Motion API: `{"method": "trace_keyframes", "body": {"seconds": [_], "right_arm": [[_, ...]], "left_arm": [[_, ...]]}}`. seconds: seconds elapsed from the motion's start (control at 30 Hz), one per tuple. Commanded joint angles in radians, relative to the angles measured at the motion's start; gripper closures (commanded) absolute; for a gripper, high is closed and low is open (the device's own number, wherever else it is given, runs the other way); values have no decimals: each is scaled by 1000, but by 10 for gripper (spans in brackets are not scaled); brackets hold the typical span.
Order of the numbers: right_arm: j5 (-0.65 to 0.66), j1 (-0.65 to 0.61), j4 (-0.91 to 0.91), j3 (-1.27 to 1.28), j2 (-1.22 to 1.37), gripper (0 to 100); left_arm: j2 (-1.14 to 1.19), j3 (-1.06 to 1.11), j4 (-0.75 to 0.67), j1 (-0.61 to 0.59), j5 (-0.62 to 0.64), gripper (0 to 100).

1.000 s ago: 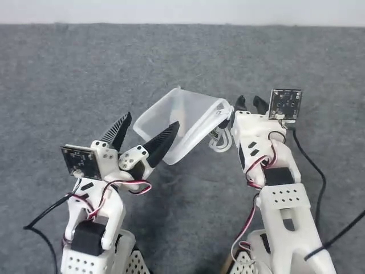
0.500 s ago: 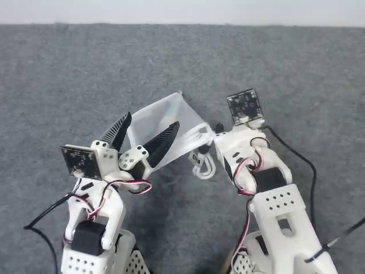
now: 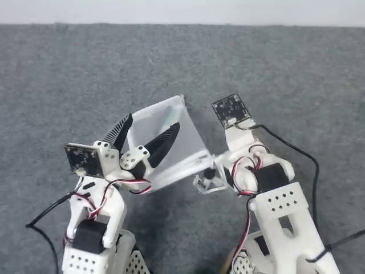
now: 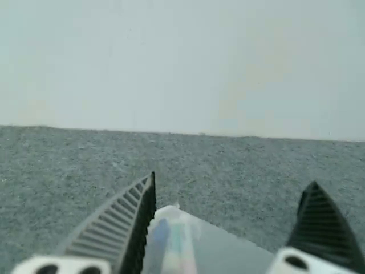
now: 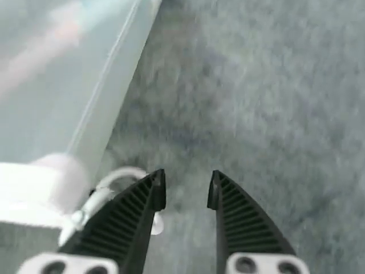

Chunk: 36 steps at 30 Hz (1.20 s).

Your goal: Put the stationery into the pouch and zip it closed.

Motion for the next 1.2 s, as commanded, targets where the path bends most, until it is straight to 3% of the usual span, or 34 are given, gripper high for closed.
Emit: {"method": "trace_keyframes", "body": {"seconds": [0.0,0.37,0.8,1.17], "right_arm": [[8,-5,91,-72,-54,875],[6,-5,335,-54,-354,879],[15,191,196,203,-656,880],[6,199,196,296,-857,880]], "left_arm": [[-14,-16,-31,2,11,632],[-14,-15,-29,-3,11,632],[-14,-1,-31,3,-28,632],[-14,1,-29,3,-25,648]]}}
